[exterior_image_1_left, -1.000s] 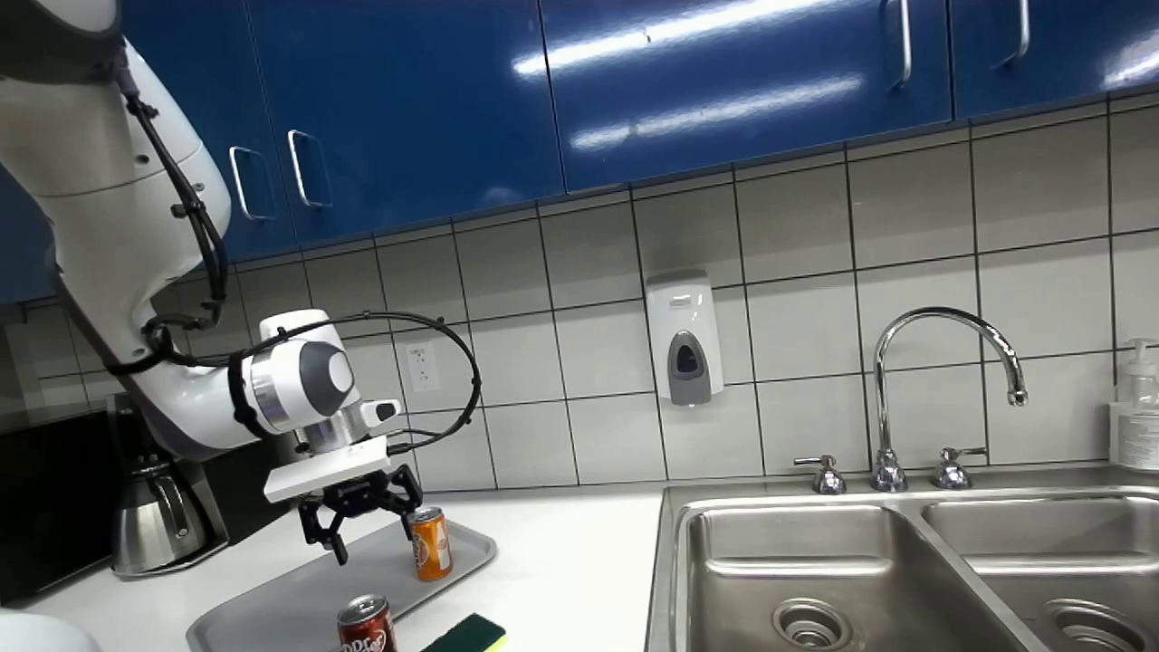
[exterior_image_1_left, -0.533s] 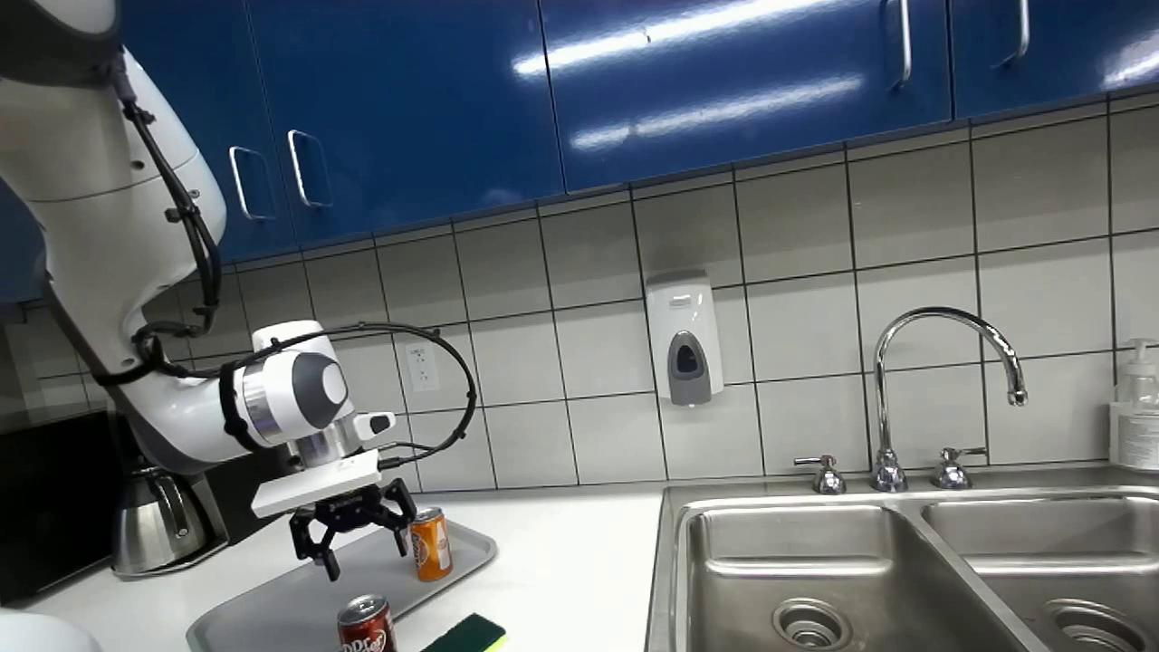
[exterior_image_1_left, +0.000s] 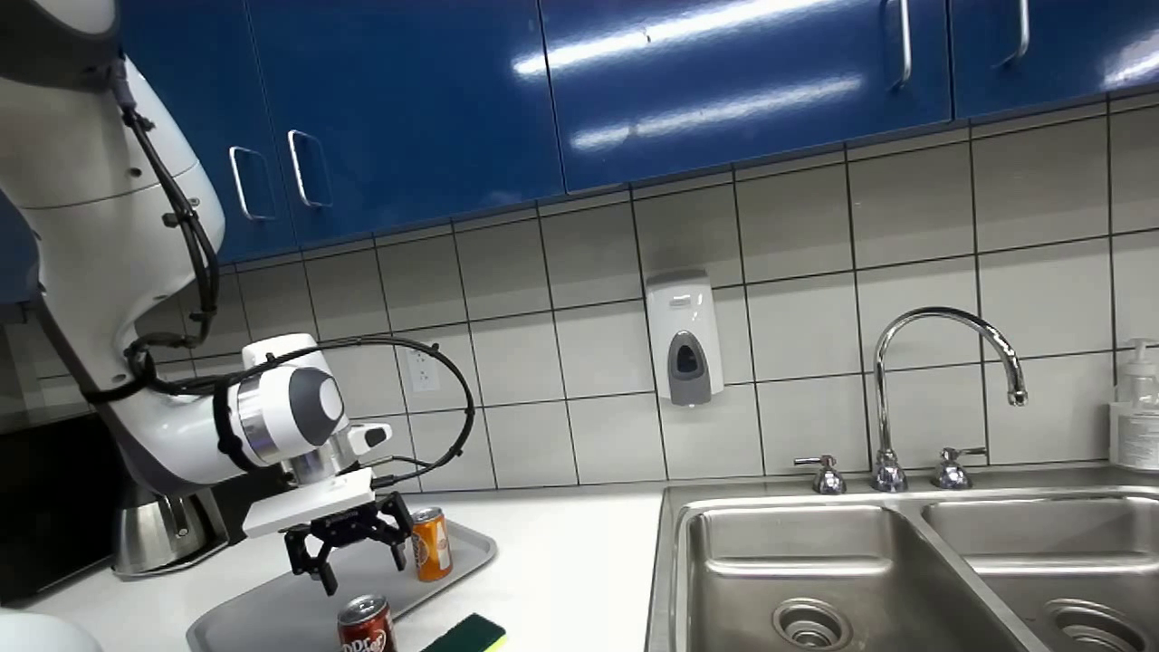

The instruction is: Place the cans on the tray

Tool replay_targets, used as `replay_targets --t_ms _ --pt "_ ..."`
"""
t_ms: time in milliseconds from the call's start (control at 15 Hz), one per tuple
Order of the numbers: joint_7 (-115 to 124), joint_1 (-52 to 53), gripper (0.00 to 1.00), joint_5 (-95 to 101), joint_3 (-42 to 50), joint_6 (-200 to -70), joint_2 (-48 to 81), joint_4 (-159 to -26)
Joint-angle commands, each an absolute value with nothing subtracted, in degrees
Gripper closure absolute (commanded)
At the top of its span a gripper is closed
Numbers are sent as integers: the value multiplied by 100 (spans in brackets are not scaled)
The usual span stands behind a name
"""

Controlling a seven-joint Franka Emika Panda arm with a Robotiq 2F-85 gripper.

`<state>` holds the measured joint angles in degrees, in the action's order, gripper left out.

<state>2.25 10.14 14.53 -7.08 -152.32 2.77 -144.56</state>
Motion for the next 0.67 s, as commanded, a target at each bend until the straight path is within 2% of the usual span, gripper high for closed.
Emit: replay_targets --t_ms 0,600 --pt "484 970 0 1630 -709 -15441 105 -14708" --pt "564 929 0 1661 -638 -15573 49 -15016"
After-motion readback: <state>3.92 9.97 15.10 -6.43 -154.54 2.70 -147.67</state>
